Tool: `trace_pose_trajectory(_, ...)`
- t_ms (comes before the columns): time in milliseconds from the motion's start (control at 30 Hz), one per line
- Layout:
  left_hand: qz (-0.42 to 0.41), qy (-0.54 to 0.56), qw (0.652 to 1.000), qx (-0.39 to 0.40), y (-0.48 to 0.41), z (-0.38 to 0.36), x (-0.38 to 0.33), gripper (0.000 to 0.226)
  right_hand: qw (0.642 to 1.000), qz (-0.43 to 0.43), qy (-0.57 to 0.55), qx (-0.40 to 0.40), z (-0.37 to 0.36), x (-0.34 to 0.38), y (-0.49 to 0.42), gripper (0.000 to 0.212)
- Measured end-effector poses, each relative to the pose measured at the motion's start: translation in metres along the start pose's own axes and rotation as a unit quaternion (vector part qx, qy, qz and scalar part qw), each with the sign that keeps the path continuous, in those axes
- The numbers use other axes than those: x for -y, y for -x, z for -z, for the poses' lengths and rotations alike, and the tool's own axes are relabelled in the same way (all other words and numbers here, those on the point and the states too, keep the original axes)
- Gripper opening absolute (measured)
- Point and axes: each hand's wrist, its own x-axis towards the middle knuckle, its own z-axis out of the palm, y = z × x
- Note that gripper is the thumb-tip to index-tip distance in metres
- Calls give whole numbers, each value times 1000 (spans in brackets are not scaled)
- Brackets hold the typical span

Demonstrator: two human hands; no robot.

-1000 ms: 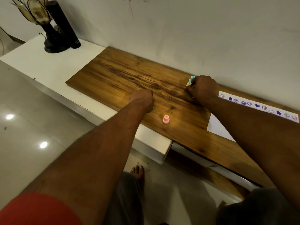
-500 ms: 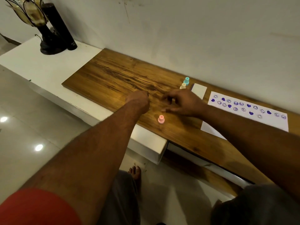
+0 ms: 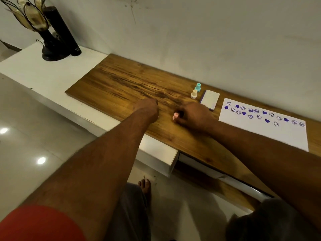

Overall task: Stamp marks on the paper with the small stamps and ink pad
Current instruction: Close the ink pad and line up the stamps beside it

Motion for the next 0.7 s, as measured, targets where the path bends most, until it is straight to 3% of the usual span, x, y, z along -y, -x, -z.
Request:
trace_pose_trajectory(133, -6, -6, 1000, 4, 0, 1, 0, 50, 984, -160, 34, -69, 5, -29, -12, 31)
trace_pose_trajectory(267, -9, -9, 1000, 4, 0, 1, -1, 51, 966, -240, 53, -79, 12, -45, -20, 31)
trace_pose_trajectory(700, -6, -5, 1000, 4, 0, 1, -2, 51, 966, -244, 27, -79, 12, -52, -23, 35)
